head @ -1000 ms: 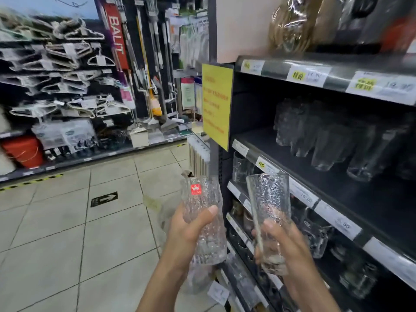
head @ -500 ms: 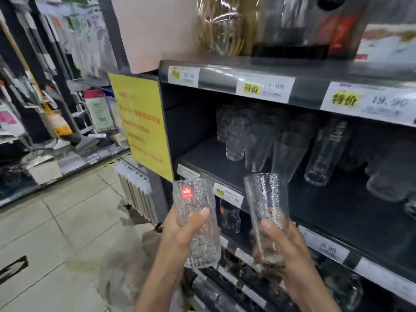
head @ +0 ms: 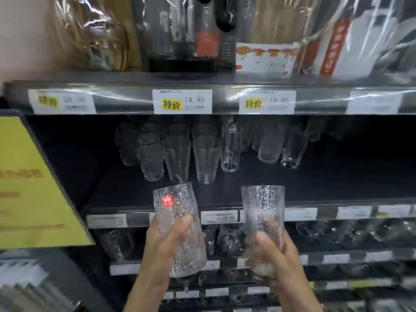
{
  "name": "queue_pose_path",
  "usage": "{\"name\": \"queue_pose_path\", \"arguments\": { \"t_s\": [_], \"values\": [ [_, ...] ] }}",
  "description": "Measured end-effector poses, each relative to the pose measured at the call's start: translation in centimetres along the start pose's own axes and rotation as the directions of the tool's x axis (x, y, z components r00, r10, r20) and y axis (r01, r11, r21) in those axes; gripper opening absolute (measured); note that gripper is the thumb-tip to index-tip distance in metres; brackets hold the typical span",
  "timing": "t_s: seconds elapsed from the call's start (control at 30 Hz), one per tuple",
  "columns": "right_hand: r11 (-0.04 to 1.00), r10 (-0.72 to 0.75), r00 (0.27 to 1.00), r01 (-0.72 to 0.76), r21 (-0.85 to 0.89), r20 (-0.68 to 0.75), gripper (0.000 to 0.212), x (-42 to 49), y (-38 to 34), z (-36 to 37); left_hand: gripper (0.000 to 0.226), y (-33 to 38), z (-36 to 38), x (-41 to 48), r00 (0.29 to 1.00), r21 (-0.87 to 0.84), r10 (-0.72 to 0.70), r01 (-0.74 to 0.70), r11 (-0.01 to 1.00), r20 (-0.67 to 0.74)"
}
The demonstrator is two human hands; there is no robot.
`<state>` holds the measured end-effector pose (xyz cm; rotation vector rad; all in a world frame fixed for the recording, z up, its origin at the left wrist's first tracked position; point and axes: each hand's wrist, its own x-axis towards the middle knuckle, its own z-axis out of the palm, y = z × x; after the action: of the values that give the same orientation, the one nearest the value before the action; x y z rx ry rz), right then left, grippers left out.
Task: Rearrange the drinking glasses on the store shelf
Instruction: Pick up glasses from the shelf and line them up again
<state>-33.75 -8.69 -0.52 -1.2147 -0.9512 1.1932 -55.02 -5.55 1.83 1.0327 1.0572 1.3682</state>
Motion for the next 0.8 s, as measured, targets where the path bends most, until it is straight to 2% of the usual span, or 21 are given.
{"name": "queue_pose_path", "arguments": {
  "t_s": [0.1,0.27,0.37,0.47,0.67,0.73,0.8],
  "values": [
    [0.995,-0.052,0.993,0.042,-0.09,-0.11,0.101,-1.3,-0.3,-1.4,0.071,-0.1,1.5,0.0,0.997,0.008,-0.041,0.041,0.999,0.065],
    [0.986,-0.103,0.977,0.076,-0.146,-0.186,0.054,-1.4,-2.0,-3.3,0.075,-0.2,4.1,-0.5,0.985,-0.04,-0.081,0.088,0.995,0.149],
    [0.964,-0.127,0.969,0.07,-0.258,-0.212,0.069,-0.4,-3.1,-4.8,0.083,0.4,5.8,-0.7,0.983,-0.036,-0.078,0.084,0.996,0.164],
    [0.934,-0.175,0.967,0.104,-0.341,-0.186,0.054,1.0,-4.9,-5.8,0.07,0.9,7.0,-0.7,0.984,-0.02,-0.057,0.062,0.998,0.17],
    [0.894,-0.266,0.951,0.182,-0.41,-0.156,0.054,7.3,-8.4,-5.7,0.057,1.4,7.2,-0.6,0.988,0.039,0.003,-0.009,0.999,0.153],
    [0.869,-0.288,0.945,0.189,-0.457,-0.157,0.066,9.9,-8.9,-5.3,0.063,1.5,7.1,-0.5,0.992,0.038,0.012,-0.017,0.999,0.129],
    [0.845,-0.293,0.946,0.187,-0.5,-0.141,0.065,12.2,-9.2,-4.8,0.07,1.6,7.1,-0.4,0.993,0.055,0.024,-0.031,0.998,0.114]
  ]
}}
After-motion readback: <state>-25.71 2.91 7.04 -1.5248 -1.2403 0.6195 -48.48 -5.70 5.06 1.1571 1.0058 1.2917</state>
